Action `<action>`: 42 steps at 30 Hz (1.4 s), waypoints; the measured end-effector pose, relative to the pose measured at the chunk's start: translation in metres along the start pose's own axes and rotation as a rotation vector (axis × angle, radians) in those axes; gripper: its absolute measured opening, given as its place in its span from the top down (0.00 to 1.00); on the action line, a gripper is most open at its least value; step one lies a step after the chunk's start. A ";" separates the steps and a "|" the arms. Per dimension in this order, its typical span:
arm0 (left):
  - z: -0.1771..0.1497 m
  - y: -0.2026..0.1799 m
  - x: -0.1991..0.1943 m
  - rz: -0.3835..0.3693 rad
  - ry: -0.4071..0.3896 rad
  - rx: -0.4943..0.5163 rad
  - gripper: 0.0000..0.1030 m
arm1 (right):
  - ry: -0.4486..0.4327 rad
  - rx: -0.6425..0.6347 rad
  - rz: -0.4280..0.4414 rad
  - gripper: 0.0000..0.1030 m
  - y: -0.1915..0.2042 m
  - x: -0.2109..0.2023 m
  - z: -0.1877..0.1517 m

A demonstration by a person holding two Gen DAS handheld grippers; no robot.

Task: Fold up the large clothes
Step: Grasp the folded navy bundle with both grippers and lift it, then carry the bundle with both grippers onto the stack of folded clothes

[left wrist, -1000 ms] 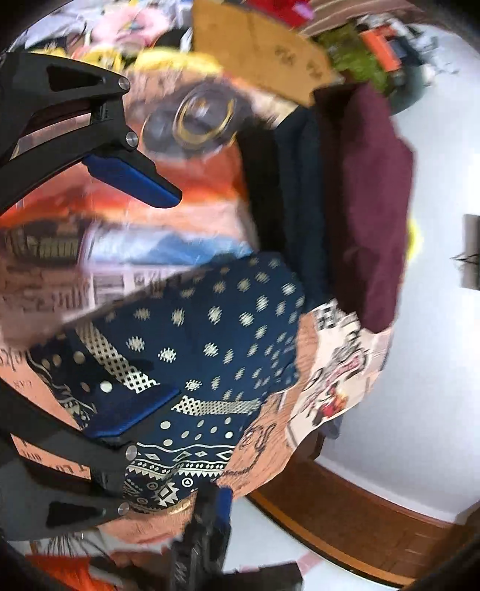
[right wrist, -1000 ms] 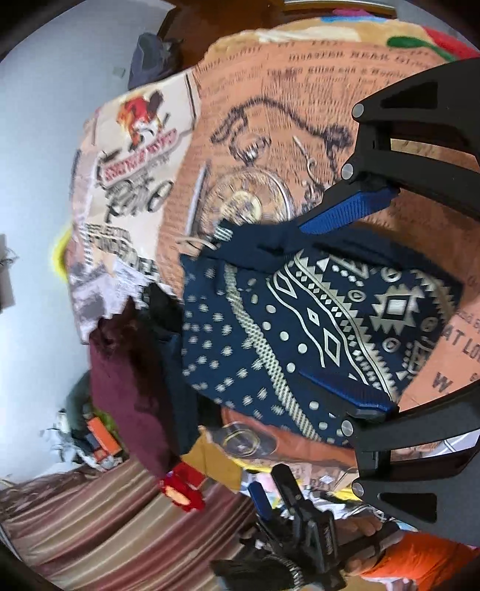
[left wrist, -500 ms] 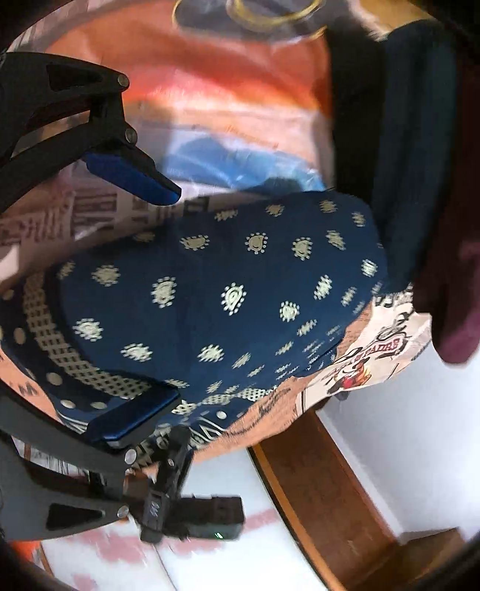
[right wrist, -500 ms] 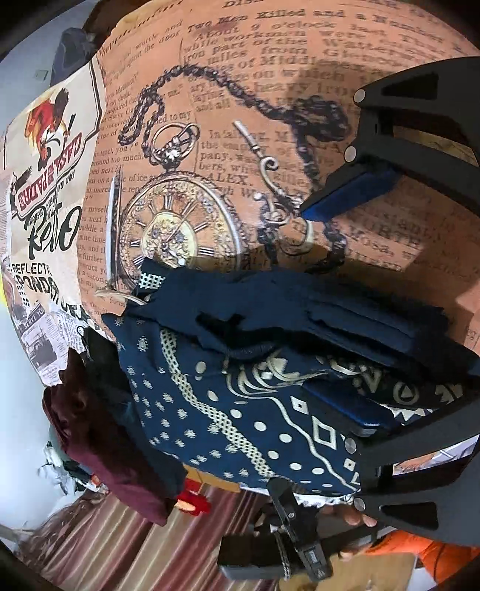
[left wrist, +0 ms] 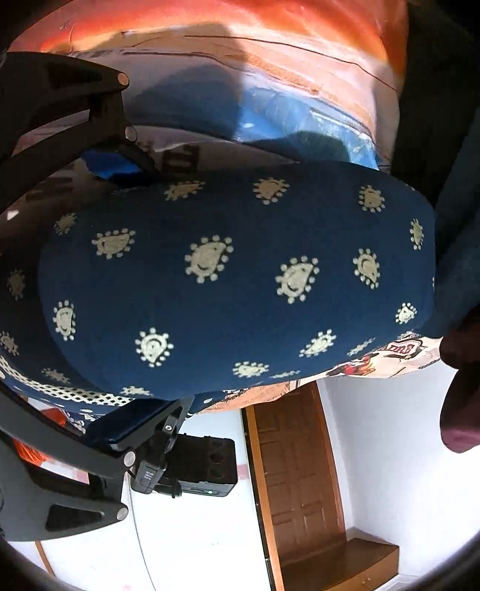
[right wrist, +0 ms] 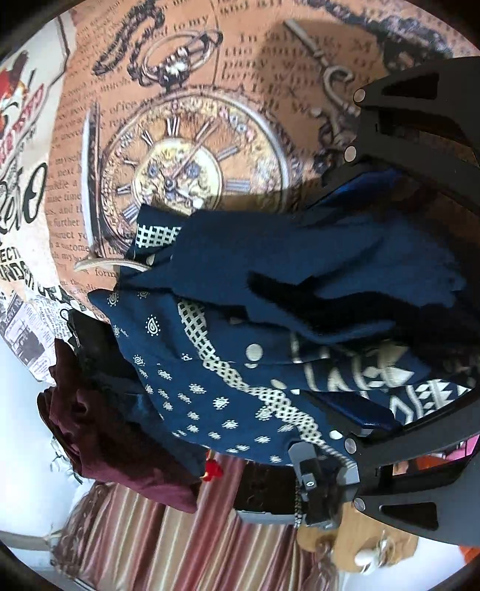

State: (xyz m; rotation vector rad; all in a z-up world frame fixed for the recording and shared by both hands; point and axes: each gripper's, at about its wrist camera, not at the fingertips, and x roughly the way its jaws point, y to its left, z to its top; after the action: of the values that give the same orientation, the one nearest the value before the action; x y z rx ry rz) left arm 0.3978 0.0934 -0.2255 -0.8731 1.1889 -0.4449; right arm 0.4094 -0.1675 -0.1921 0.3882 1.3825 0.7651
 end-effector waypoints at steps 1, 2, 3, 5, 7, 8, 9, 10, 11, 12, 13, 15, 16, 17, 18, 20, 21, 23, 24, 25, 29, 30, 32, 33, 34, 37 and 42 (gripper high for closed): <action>-0.002 -0.003 -0.001 0.008 -0.006 0.006 0.07 | 0.011 0.011 0.018 0.29 0.000 0.001 -0.001; -0.003 -0.006 0.000 0.016 -0.012 0.010 0.11 | 0.013 0.023 0.027 0.35 0.000 0.002 -0.002; -0.006 -0.009 -0.001 0.027 -0.019 0.021 0.14 | 0.011 0.026 0.035 0.39 0.000 0.000 -0.002; -0.005 -0.015 -0.005 0.047 -0.029 0.040 0.23 | -0.004 0.030 0.045 0.54 0.002 -0.007 -0.007; -0.011 -0.023 -0.009 0.059 -0.034 0.065 0.29 | -0.014 0.033 0.059 0.63 0.007 -0.014 -0.014; -0.017 -0.030 -0.012 0.068 -0.034 0.089 0.33 | -0.016 0.034 0.065 0.66 0.011 -0.018 -0.018; -0.021 -0.036 -0.012 0.071 -0.034 0.101 0.35 | -0.016 0.029 0.061 0.67 0.015 -0.021 -0.020; -0.027 -0.046 -0.017 0.075 -0.033 0.124 0.39 | -0.022 0.017 0.055 0.70 0.021 -0.025 -0.025; -0.029 -0.055 -0.020 0.077 -0.032 0.143 0.41 | -0.029 0.004 0.047 0.72 0.028 -0.028 -0.028; -0.032 -0.063 -0.026 0.081 -0.034 0.164 0.42 | -0.034 -0.006 0.039 0.72 0.034 -0.031 -0.031; -0.034 -0.069 -0.031 0.085 -0.039 0.179 0.42 | -0.039 -0.024 0.029 0.73 0.041 -0.035 -0.034; -0.039 -0.089 -0.044 0.098 -0.061 0.224 0.43 | -0.062 -0.064 0.009 0.73 0.059 -0.046 -0.039; -0.042 -0.102 -0.055 0.099 -0.083 0.250 0.43 | -0.078 -0.076 0.009 0.73 0.066 -0.051 -0.039; -0.043 -0.112 -0.065 0.095 -0.101 0.268 0.43 | -0.099 -0.089 0.012 0.73 0.076 -0.058 -0.040; -0.045 -0.122 -0.075 0.089 -0.121 0.286 0.43 | -0.123 -0.106 0.015 0.73 0.087 -0.067 -0.041; -0.044 -0.139 -0.099 0.081 -0.163 0.326 0.43 | -0.175 -0.151 0.020 0.74 0.111 -0.088 -0.042; -0.044 -0.146 -0.111 0.078 -0.183 0.341 0.43 | -0.197 -0.174 0.019 0.74 0.120 -0.097 -0.044; -0.040 -0.167 -0.142 0.072 -0.240 0.376 0.43 | -0.251 -0.231 0.009 0.74 0.151 -0.112 -0.036; -0.037 -0.173 -0.151 0.073 -0.257 0.387 0.43 | -0.269 -0.251 0.007 0.74 0.162 -0.118 -0.034; -0.034 -0.182 -0.163 0.075 -0.284 0.403 0.43 | -0.289 -0.274 0.007 0.74 0.174 -0.124 -0.030; -0.013 -0.218 -0.216 0.119 -0.400 0.486 0.43 | -0.362 -0.342 0.032 0.74 0.217 -0.139 -0.008; -0.008 -0.225 -0.226 0.131 -0.423 0.504 0.43 | -0.376 -0.352 0.044 0.74 0.227 -0.141 0.000; 0.007 -0.233 -0.246 0.149 -0.464 0.527 0.43 | -0.398 -0.378 0.057 0.74 0.244 -0.142 0.013; 0.015 -0.236 -0.253 0.154 -0.479 0.533 0.43 | -0.412 -0.392 0.061 0.73 0.254 -0.142 0.022; 0.021 -0.238 -0.255 0.155 -0.488 0.534 0.43 | -0.421 -0.404 0.061 0.73 0.262 -0.140 0.029; 0.052 -0.233 -0.270 0.158 -0.515 0.523 0.42 | -0.442 -0.432 0.055 0.74 0.283 -0.130 0.056; 0.113 -0.217 -0.255 0.181 -0.503 0.483 0.42 | -0.441 -0.426 0.040 0.74 0.292 -0.103 0.099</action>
State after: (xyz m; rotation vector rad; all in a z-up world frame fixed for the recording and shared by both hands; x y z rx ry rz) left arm 0.4453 0.1831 0.1135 -0.4155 0.6457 -0.3182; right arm 0.4307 -0.0134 0.0933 0.2288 0.7765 0.9188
